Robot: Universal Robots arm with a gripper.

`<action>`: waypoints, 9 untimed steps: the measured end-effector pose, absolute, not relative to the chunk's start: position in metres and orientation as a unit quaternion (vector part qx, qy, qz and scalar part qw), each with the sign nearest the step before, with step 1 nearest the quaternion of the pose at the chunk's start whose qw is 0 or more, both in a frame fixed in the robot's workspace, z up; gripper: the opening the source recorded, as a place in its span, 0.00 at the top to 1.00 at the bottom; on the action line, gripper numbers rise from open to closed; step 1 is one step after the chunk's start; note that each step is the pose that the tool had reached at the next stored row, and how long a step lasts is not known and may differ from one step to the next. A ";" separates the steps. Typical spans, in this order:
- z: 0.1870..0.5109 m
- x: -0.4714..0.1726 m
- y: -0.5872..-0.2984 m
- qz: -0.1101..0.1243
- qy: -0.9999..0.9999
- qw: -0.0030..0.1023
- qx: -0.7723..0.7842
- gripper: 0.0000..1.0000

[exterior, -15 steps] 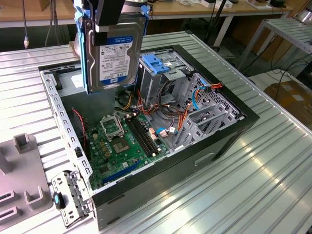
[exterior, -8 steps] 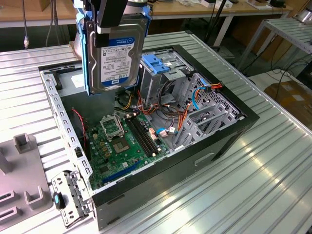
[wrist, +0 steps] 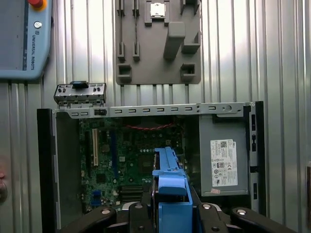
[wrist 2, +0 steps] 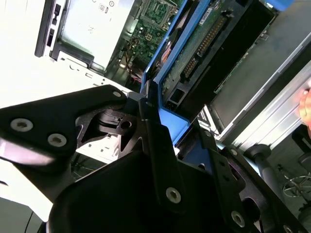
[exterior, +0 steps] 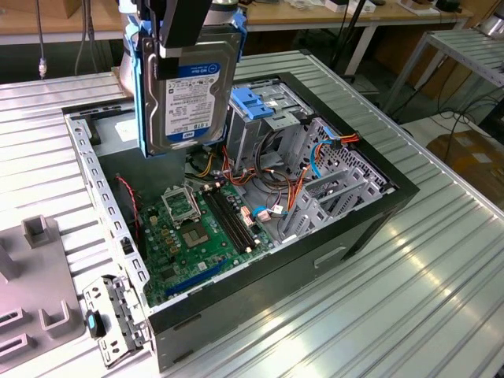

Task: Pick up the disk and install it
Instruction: 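Insert the disk into the insertion slot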

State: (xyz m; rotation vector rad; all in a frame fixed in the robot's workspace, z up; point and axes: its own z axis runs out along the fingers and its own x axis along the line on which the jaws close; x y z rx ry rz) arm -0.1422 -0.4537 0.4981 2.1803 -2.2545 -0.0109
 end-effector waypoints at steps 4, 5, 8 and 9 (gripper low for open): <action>0.498 -0.142 -0.456 -0.003 -0.719 0.003 0.695 0.63; 0.498 -0.142 -0.457 -0.003 -0.719 0.003 0.695 0.63; 0.498 -0.142 -0.458 -0.003 -0.719 0.003 0.695 0.63; 0.498 -0.142 -0.459 -0.003 -0.719 0.003 0.695 0.63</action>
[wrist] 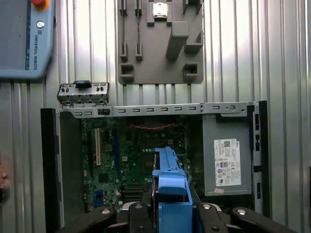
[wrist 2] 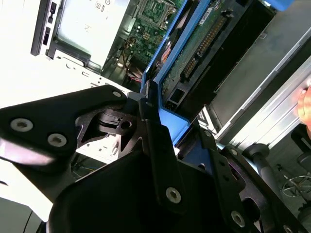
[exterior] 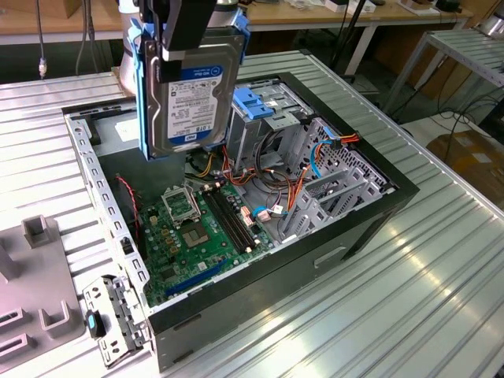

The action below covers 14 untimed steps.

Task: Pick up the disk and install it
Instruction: 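Insert the disk into the insertion slot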

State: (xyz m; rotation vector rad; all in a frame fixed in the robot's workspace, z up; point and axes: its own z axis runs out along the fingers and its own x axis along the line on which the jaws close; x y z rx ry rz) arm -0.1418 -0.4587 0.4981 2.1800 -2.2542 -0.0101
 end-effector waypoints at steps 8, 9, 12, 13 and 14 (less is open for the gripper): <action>0.498 -0.141 -0.463 -0.003 -0.719 0.003 0.695 0.63; 0.498 -0.141 -0.463 -0.003 -0.719 0.003 0.695 0.63; 0.498 -0.140 -0.465 -0.003 -0.719 0.003 0.695 0.63; 0.498 -0.140 -0.465 -0.003 -0.719 0.003 0.695 0.63; 0.498 -0.139 -0.466 -0.003 -0.719 0.003 0.695 0.63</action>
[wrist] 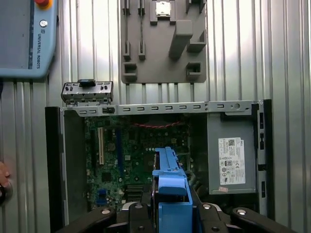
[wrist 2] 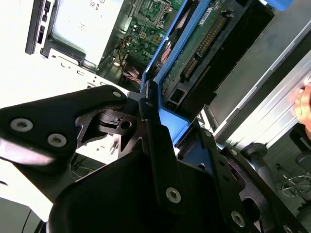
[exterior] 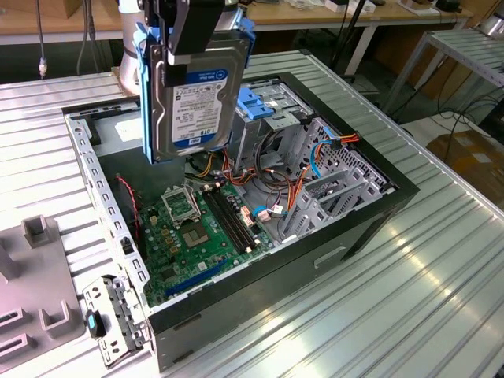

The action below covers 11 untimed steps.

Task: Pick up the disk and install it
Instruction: 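Insert the disk into the insertion slot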

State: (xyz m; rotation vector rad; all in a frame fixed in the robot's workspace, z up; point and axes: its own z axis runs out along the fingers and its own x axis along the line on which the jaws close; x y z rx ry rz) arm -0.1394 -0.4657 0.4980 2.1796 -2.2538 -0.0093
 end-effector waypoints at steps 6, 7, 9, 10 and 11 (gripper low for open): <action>0.498 -0.137 -0.468 -0.003 -0.719 0.003 0.695 0.63; 0.498 -0.136 -0.468 -0.003 -0.719 0.003 0.695 0.63; 0.498 -0.136 -0.469 -0.003 -0.719 0.003 0.695 0.63; 0.498 -0.136 -0.469 -0.003 -0.719 0.004 0.695 0.63; 0.498 -0.135 -0.470 -0.003 -0.719 0.004 0.695 0.63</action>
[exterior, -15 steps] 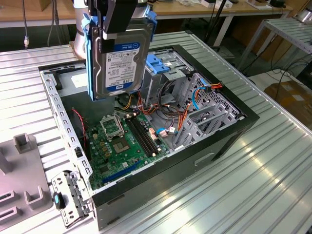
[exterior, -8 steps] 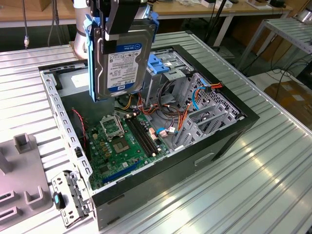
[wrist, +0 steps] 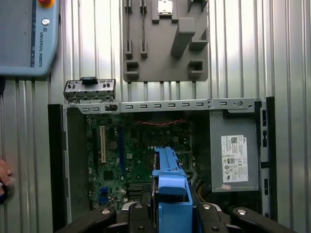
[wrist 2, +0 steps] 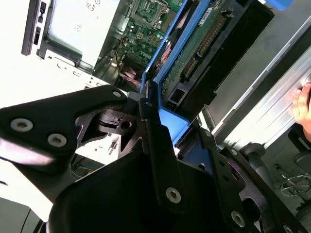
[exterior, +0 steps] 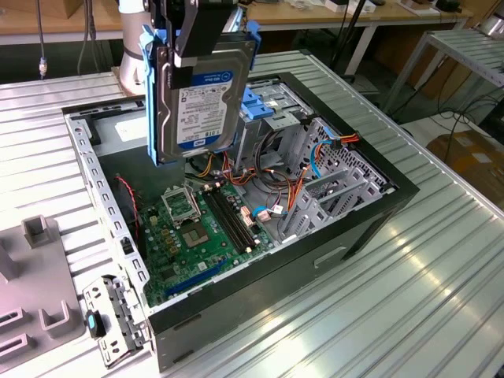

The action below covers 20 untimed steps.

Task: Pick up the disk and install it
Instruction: 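Insert the disk into the insertion slot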

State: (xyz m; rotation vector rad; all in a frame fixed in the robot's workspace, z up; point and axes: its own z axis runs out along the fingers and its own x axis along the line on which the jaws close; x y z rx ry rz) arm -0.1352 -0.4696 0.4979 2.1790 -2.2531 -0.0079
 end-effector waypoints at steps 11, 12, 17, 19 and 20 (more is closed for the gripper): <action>0.498 -0.133 -0.478 -0.002 -0.719 0.004 0.695 0.63; 0.498 -0.133 -0.480 -0.002 -0.719 0.004 0.695 0.63; 0.498 -0.132 -0.485 -0.002 -0.719 0.004 0.695 0.63; 0.498 -0.132 -0.489 -0.002 -0.719 0.004 0.695 0.63; 0.498 -0.131 -0.490 -0.002 -0.719 0.004 0.695 0.63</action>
